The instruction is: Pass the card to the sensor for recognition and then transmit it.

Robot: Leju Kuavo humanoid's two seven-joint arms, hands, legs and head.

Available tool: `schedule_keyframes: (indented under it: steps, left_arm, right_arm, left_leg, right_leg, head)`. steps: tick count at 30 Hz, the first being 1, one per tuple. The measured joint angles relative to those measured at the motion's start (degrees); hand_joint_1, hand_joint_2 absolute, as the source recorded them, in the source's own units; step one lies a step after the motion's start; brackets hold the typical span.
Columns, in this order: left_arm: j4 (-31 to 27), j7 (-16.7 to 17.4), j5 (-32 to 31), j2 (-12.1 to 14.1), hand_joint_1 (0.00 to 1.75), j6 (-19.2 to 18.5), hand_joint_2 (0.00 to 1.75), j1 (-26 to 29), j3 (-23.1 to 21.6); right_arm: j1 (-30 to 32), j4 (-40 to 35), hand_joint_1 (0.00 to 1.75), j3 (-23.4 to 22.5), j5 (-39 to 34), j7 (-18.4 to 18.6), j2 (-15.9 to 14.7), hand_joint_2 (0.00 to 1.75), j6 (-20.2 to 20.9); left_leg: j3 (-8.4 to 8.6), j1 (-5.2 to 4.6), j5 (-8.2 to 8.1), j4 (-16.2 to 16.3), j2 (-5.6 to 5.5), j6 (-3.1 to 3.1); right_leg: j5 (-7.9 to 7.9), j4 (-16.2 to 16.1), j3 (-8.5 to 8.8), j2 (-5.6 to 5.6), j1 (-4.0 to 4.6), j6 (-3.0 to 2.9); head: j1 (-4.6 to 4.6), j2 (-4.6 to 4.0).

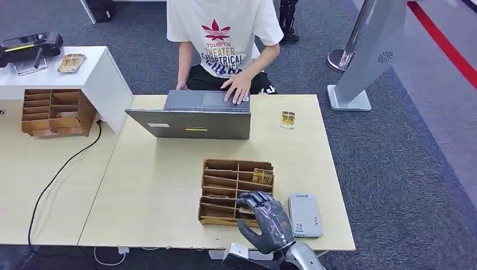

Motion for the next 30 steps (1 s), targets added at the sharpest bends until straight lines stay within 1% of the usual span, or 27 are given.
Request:
schedule_keyframes:
  steps: [4, 5, 7, 9, 10, 11, 12, 13, 15, 16, 17, 18, 21, 23, 24, 25, 26, 27, 28, 30]
  left_arm:
    - [0.00, 0.00, -0.04, 0.00, 0.00, -0.02, 0.00, 0.00, 0.02]
    - [0.00, 0.00, -0.11, 0.00, 0.00, -0.02, 0.00, 0.00, 0.00]
    - [0.00, 0.00, -0.22, 0.00, 0.00, -0.02, 0.00, 0.00, 0.00]
    - [0.00, 0.00, -0.31, 0.00, 0.00, -0.02, 0.00, 0.00, 0.00]
    - [0.00, 0.00, -0.35, 0.00, 0.00, -0.02, 0.00, 0.00, 0.00]
    - [0.00, 0.00, -0.37, 0.00, 0.00, -0.02, 0.00, 0.00, 0.02]
    - [0.00, 0.00, -0.37, 0.00, 0.00, -0.02, 0.00, 0.00, 0.00]
    - [0.00, 0.00, -0.39, 0.00, 0.00, -0.02, 0.00, 0.00, 0.00]
    - [0.00, 0.00, -0.44, 0.02, 0.00, -0.02, 0.00, 0.00, 0.00]
    - [0.00, 0.00, -0.44, 0.00, 0.00, -0.04, 0.00, 0.00, 0.00]
    - [0.00, 0.00, -0.44, 0.00, 0.00, -0.04, 0.00, 0.00, 0.00]
    - [0.00, 0.00, -0.44, 0.00, 0.00, -0.04, 0.00, 0.00, 0.00]
    - [0.00, 0.00, -0.44, 0.00, 0.00, -0.04, 0.00, 0.00, 0.00]
    - [0.00, 0.00, -0.44, 0.02, 0.00, -0.04, 0.00, 0.00, 0.02]
    - [0.00, 0.00, -0.44, 0.02, 0.00, -0.04, 0.00, 0.00, 0.00]
    - [0.00, 0.00, -0.44, 0.02, 0.00, -0.04, 0.00, 0.00, 0.00]
    - [0.00, 0.00, -0.44, 0.02, 0.00, -0.04, 0.00, 0.00, 0.02]
    - [0.00, 0.00, -0.44, 0.02, 0.00, -0.04, 0.00, 0.00, 0.00]
    - [0.00, 0.00, -0.44, 0.02, 0.00, -0.04, 0.00, 0.00, 0.00]
    - [0.00, 0.00, -0.44, 0.02, 0.00, -0.04, 0.00, 0.00, 0.00]
  right_arm:
    - [-0.07, 1.05, 0.73, -0.31, 0.15, 0.48, 0.02, 1.75, -0.02]
    - [-0.11, 1.36, 0.77, -0.37, 0.20, 0.52, 0.02, 1.75, -0.07]
    - [-0.21, 1.97, 0.77, -0.59, 0.33, 0.65, 0.02, 1.75, -0.11]
    - [-0.32, 2.56, 0.82, -0.94, 0.57, 0.92, 0.07, 1.75, -0.20]
    - [-0.32, 2.80, 0.82, -1.16, 0.66, 1.05, 0.07, 1.75, -0.22]
    - [-0.33, 3.08, 0.91, -1.42, 0.79, 1.14, 0.09, 1.75, -0.26]
    - [-0.36, 3.32, 1.03, -1.60, 0.92, 1.18, 0.09, 1.75, -0.26]
    - [-0.36, 3.56, 1.03, -1.73, 1.07, 1.18, 0.09, 1.75, -0.26]
    - [-0.36, 4.02, 1.31, -1.97, 1.25, 1.22, 0.09, 1.75, -0.35]
    - [-0.37, 4.17, 1.31, -2.14, 1.31, 1.24, 0.11, 1.75, -0.39]
    - [-0.42, 4.33, 1.34, -2.30, 1.33, 1.27, 0.15, 1.75, -0.46]
    - [-0.52, 4.48, 1.50, -2.45, 1.33, 1.29, 0.20, 1.75, -0.48]
    - [-0.81, 4.89, 1.61, -2.89, 1.36, 1.33, 0.33, 1.75, -0.61]
    - [-0.95, 5.07, 1.62, -2.95, 1.35, 1.33, 0.42, 1.75, -0.63]
    - [-0.98, 5.16, 1.59, -2.99, 1.35, 1.33, 0.44, 1.75, -0.68]
    - [-0.98, 5.22, 1.59, -3.06, 1.38, 1.33, 0.50, 1.75, -0.66]
    - [-0.99, 5.29, 1.64, -3.08, 1.38, 1.33, 0.55, 1.75, -0.66]
    - [-0.99, 5.35, 1.66, -3.10, 1.38, 1.33, 0.57, 1.75, -0.66]
    - [-1.00, 5.42, 1.64, -3.10, 1.38, 1.33, 0.57, 1.75, -0.66]
    - [-0.99, 5.49, 1.66, -3.10, 1.38, 1.33, 0.59, 1.75, -0.66]
  left_leg:
    - [0.00, 0.00, 0.00, 0.00, 0.00, 0.00]
    - [0.00, 0.00, 0.00, 0.00, 0.00, 0.00]
    - [0.00, 0.00, 0.00, 0.00, 0.00, 0.00]
    - [0.00, 0.00, 0.00, 0.00, 0.00, 0.00]
    - [0.00, 0.00, 0.00, 0.00, 0.00, 0.00]
    - [0.00, 0.00, 0.00, 0.00, 0.00, 0.00]
    - [0.00, 0.00, 0.00, 0.00, 0.00, 0.00]
    - [0.00, 0.00, 0.00, 0.00, 0.00, 0.00]
    - [0.00, 0.00, 0.00, 0.00, 0.00, 0.00]
    - [0.00, 0.00, 0.00, 0.00, 0.00, 0.00]
    - [0.00, 0.00, 0.00, 0.00, 0.00, 0.00]
    - [0.00, 0.00, 0.00, 0.00, 0.00, 0.00]
    - [0.00, 0.00, 0.00, 0.00, 0.00, 0.00]
    - [0.01, 0.00, 0.00, 0.00, 0.00, 0.00]
    - [0.01, 0.00, 0.00, 0.00, 0.00, 0.00]
    - [0.01, 0.00, 0.00, 0.00, 0.00, 0.00]
    - [0.01, 0.00, 0.00, 0.00, 0.00, 0.00]
    - [0.01, 0.00, 0.00, 0.00, 0.00, 0.00]
    - [0.01, 0.00, 0.00, 0.00, 0.00, 0.00]
    - [0.01, 0.00, 0.00, 0.00, 0.00, 0.00]
  right_leg:
    - [0.00, 0.00, 0.00, 0.00, 0.00, 0.00]
    - [0.00, 0.00, 0.00, 0.00, 0.00, 0.00]
    - [0.00, 0.00, 0.00, 0.00, 0.00, 0.00]
    - [0.00, 0.00, 0.00, 0.00, 0.00, 0.00]
    - [0.00, 0.00, 0.00, 0.00, 0.00, 0.00]
    - [0.00, 0.00, 0.00, 0.00, 0.00, 0.00]
    - [0.00, 0.00, 0.00, 0.00, 0.00, 0.00]
    - [0.00, 0.00, 0.00, 0.00, 0.00, 0.00]
    - [0.00, 0.00, 0.00, 0.00, 0.00, 0.00]
    - [0.00, 0.00, 0.00, 0.00, 0.00, 0.00]
    - [0.00, 0.00, 0.00, 0.00, 0.00, 0.00]
    - [0.00, 0.00, 0.00, 0.00, 0.00, 0.00]
    - [0.00, 0.00, 0.00, 0.00, 0.00, 0.00]
    - [0.00, 0.00, 0.01, 0.00, 0.00, 0.00]
    - [0.00, 0.00, 0.01, 0.00, 0.00, 0.00]
    - [0.00, 0.00, 0.01, 0.00, 0.00, 0.00]
    - [0.00, 0.00, 0.01, 0.00, 0.00, 0.00]
    - [0.00, 0.00, 0.01, 0.00, 0.00, 0.00]
    - [0.00, 0.00, 0.01, 0.00, 0.00, 0.00]
    - [0.00, 0.00, 0.01, 0.00, 0.00, 0.00]
  head:
    - [0.00, 0.00]
    - [0.00, 0.00]
    - [0.00, 0.00]
    - [0.00, 0.00]
    - [0.00, 0.00]
    - [0.00, 0.00]
    - [-0.02, 0.00]
    - [0.00, 0.00]
    - [0.00, 0.00]
    - [0.00, 0.00]
    - [0.00, 0.00]
    - [0.00, 0.00]
    - [0.00, 0.00]
    - [-0.02, 0.00]
    - [0.00, 0.00]
    - [0.00, 0.00]
    - [0.00, 0.00]
    - [0.00, 0.00]
    - [0.00, 0.00]
    - [0.00, 0.00]
